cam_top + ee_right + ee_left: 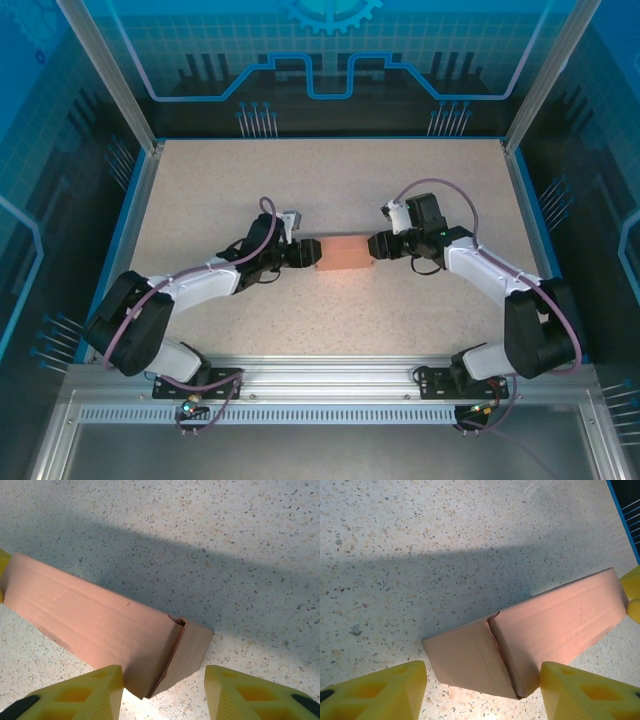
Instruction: Fold the paper box
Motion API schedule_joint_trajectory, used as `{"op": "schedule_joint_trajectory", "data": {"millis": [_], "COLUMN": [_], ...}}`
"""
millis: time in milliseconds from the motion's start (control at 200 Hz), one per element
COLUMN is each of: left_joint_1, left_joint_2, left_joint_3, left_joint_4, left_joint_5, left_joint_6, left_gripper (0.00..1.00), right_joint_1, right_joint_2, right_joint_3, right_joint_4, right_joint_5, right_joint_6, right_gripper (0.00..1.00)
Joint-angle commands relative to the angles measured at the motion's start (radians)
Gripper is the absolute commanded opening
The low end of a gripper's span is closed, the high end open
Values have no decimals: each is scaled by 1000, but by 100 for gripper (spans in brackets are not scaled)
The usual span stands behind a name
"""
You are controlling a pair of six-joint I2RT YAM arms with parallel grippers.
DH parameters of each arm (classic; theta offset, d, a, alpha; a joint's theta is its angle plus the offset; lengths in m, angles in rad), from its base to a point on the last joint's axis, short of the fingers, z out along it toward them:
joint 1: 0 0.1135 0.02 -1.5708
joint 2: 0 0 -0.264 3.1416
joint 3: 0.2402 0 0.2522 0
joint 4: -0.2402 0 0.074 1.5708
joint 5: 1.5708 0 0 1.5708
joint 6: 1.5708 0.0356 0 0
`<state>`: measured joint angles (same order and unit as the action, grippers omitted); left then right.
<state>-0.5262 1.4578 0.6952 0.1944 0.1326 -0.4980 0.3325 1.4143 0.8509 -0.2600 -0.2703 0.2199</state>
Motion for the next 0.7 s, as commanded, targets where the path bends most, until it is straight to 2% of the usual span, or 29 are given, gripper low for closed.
{"op": "schedule_joint_trajectory", "data": {"millis": [0, 185, 435, 695], "left_joint_1": [6, 7, 18, 28], "left_joint_2": [22, 3, -24, 29], "left_joint_3": [11, 8, 30, 28], "left_joint_4": [-3, 8, 56, 116], "left_joint_5": [19, 24, 57, 127], "left_joint_6": [-5, -6, -40, -110], "left_gripper": [61, 60, 70, 63], "right_joint_1": [-15, -16, -42, -54], "right_joint_2": [22, -12, -88, -25], "right_joint_3": [-9, -6, -10, -18], "right_joint_4": [-16, -18, 59, 87], "right_joint_5": [12, -9, -90, -138], "right_joint_6": [-15, -8, 51, 75], "right_gripper": [46, 45, 52, 52]}}
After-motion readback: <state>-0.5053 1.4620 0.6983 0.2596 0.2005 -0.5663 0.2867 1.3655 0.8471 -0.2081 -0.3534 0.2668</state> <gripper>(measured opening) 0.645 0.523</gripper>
